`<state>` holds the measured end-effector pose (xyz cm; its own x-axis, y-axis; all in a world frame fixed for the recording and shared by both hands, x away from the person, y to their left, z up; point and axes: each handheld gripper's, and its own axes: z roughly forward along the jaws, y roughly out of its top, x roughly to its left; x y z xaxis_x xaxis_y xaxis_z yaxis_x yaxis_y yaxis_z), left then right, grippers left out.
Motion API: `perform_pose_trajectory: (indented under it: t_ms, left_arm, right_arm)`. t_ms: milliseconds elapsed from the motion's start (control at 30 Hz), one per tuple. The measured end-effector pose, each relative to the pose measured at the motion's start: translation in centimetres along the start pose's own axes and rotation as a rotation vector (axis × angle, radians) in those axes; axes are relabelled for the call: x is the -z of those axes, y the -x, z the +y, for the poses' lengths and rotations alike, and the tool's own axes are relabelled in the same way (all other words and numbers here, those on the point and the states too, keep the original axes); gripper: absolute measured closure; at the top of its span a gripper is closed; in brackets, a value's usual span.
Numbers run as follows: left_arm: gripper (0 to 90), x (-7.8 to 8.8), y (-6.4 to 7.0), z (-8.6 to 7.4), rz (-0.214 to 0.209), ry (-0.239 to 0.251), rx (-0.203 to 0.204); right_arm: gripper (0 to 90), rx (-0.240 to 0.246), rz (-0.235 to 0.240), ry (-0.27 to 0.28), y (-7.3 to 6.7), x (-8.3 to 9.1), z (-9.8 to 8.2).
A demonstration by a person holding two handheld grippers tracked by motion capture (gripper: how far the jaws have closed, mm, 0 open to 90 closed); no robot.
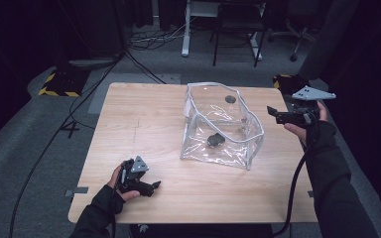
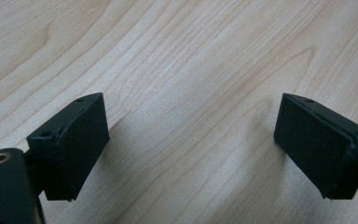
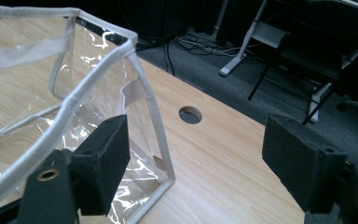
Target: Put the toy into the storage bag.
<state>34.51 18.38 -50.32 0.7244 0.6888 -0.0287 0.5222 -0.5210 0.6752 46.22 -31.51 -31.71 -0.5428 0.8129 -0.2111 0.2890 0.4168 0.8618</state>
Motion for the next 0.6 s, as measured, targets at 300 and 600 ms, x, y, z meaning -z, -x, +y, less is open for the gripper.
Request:
perform_pose_trajectory:
  t_ms: [300, 600]
  left_arm:
    - [10.4, 0.0, 0.0, 0.0, 0.0, 0.0, 0.0]
    - [10.4, 0.0, 0.0, 0.0, 0.0, 0.0, -0.001]
  right_arm:
    - [22.7, -0.007, -0.004, -0.021, -0.1, -0.5, -1.0]
    - [23.2, -0.008, -0.011, -0.047, -0.5, -0.9, -2.4]
